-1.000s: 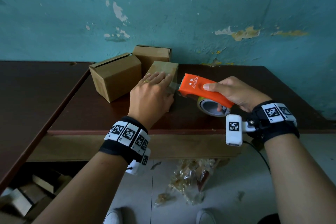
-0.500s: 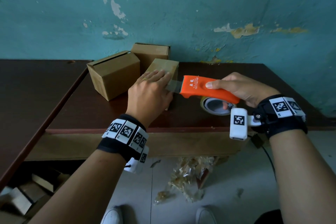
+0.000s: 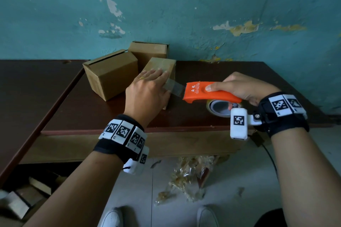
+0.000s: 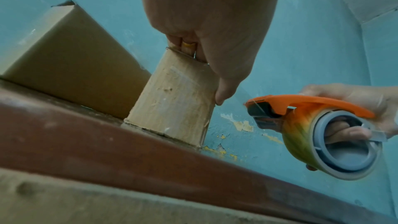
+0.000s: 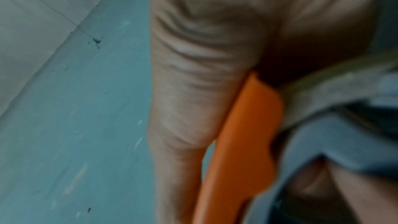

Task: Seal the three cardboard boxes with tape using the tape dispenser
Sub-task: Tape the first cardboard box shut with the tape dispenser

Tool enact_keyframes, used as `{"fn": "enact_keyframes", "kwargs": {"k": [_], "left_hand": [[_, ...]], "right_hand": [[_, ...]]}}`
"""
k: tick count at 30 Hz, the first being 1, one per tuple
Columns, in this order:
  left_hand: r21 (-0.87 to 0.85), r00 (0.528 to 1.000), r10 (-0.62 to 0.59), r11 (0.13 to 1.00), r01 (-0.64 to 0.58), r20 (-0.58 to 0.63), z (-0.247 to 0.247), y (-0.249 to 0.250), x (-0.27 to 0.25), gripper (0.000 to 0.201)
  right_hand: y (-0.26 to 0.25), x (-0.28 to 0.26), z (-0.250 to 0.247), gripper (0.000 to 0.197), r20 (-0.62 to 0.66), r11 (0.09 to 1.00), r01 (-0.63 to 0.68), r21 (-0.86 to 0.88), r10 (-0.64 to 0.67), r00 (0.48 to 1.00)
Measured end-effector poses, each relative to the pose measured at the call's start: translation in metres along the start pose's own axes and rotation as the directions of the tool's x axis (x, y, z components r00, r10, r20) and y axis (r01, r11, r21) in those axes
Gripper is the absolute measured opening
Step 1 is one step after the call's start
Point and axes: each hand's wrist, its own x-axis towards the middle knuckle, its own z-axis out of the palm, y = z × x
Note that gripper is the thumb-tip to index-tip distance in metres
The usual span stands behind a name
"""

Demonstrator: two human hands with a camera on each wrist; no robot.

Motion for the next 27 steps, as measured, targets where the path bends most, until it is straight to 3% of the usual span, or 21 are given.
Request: {"fn": "enact_keyframes", "kwargs": {"k": [6,16,20,27], "left_hand": [[-0.006,0.999,0.016,1.0,-0.016,-0.05,-0.002,0.002,-0.001,0.044],[0.016,0.994,0.043,0.999,-0.041,-0.1,-0.003,0.003,-0.001,0.042],[0.01,0.996,0.039,0.999,-0.038,-0.086,-0.003,0.003,0.0,0.043],[-0.001,0.999,0.017,1.0,-0.017,-0.047,0.0,0.002,-0.001,0.042]], "right_hand": [[-0.022,0.013,0.017,0.061,0.027,0.994,-0.056,-0.096,0.059,0.998],[-0.024,0.034,0.037,0.058,0.097,0.977,-0.213,0.002,0.212,0.973],[-0.023,0.036,0.038,0.063,0.132,0.977,-0.212,0.016,0.208,0.969],[-0.026,0.034,0.042,0.054,0.161,0.97,-0.244,-0.012,0.243,0.957]]}}
